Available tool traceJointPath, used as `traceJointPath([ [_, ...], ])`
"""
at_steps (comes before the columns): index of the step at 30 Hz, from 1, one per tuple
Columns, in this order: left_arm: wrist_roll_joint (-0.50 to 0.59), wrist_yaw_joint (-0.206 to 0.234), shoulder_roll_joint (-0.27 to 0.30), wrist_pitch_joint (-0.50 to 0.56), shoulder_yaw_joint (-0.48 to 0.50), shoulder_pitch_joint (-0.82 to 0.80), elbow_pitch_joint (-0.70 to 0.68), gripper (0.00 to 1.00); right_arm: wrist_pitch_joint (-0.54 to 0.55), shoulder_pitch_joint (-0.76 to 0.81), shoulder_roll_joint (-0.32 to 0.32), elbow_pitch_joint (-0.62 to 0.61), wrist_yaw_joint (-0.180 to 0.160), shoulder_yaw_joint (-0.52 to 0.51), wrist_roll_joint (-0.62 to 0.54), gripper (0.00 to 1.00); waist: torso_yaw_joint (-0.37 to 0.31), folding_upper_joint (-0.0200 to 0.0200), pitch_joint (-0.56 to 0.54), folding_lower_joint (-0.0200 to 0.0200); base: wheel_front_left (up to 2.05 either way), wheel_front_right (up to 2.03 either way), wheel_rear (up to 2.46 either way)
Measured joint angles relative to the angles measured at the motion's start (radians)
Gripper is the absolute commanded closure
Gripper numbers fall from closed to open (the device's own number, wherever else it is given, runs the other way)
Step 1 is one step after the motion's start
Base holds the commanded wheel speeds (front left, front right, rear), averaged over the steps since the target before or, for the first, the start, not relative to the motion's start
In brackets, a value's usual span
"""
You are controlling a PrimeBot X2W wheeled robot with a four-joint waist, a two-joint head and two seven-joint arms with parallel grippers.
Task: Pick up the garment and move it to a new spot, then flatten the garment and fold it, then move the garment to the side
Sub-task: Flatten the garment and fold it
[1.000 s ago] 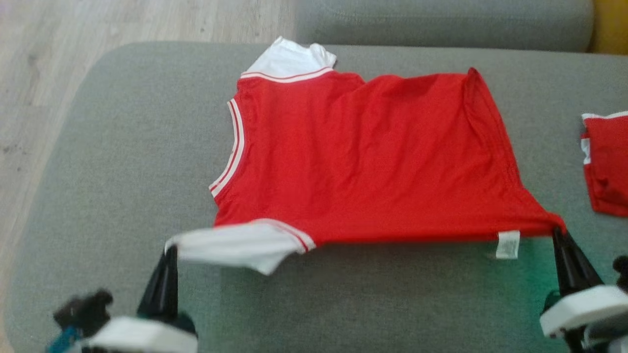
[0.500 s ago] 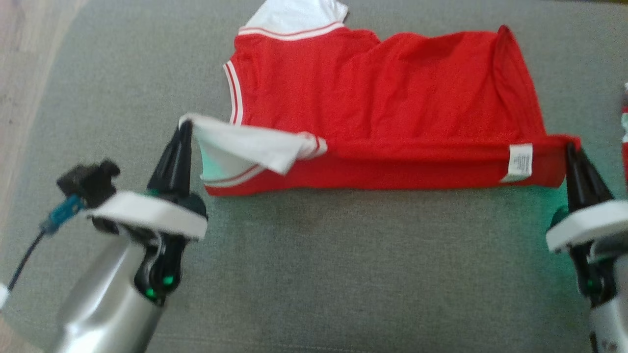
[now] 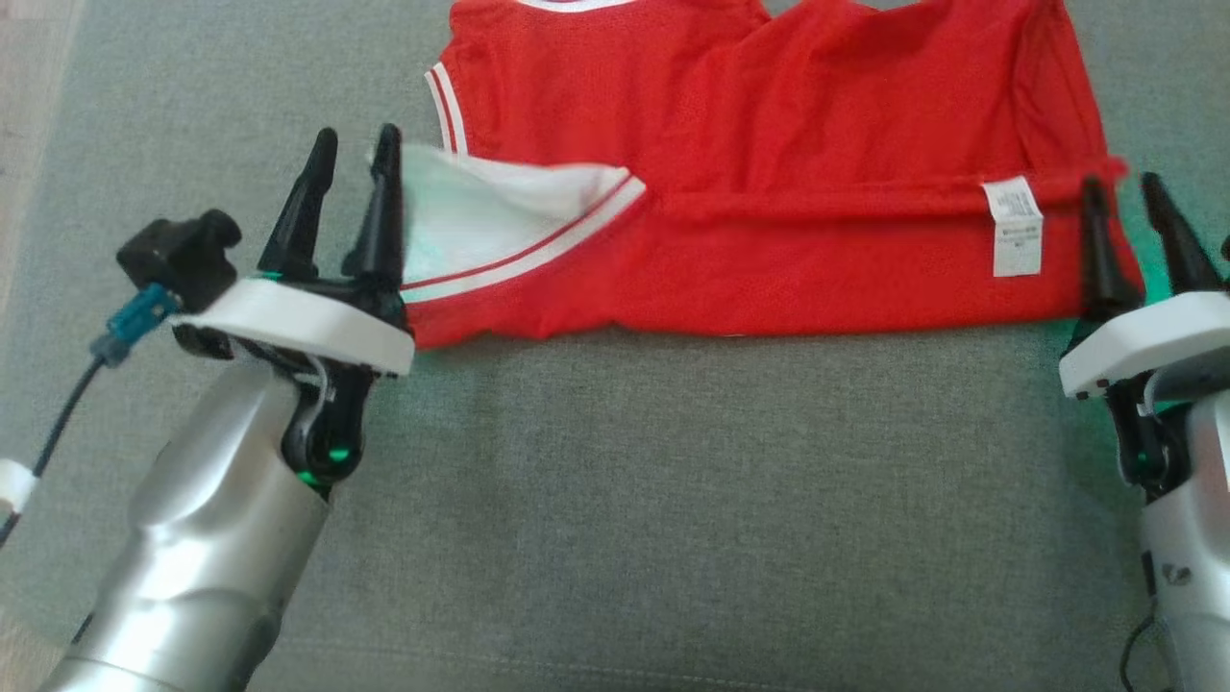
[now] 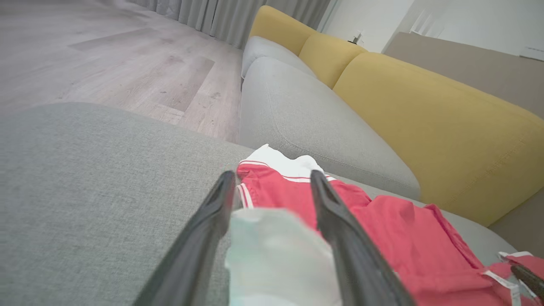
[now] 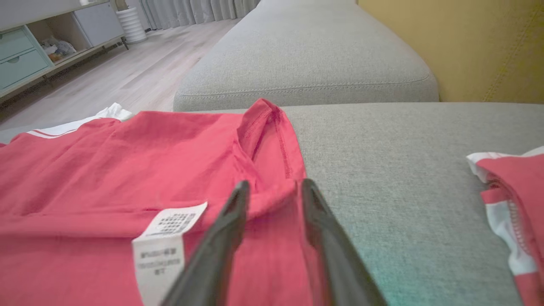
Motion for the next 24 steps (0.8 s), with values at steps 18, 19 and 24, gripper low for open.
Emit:
traceJointPath([
  [18, 0.173, 0.038, -0.024, -0.031, -0.01, 0.231, 0.115, 0.0, -0.083, 0.077, 0.014, 0.035, 0.0, -0.023, -0.021, 0.0, -0.012, 0.0, -0.057, -0.0003, 0.0, 0.0, 0.0],
  [19, 0.169, 0.033, -0.027, -0.028, -0.011, 0.225, 0.124, 0.0, -0.083, 0.076, 0.014, 0.035, 0.0, -0.021, -0.021, 0.0, -0.014, 0.0, -0.054, -0.0003, 0.0, 0.0, 0.0],
  [24, 0.165, 0.017, -0.026, -0.003, -0.035, 0.188, 0.166, 0.0, -0.083, 0.076, 0.014, 0.036, 0.0, -0.021, -0.021, 0.0, -0.018, 0.0, -0.038, -0.0003, 0.0, 0.0, 0.0],
])
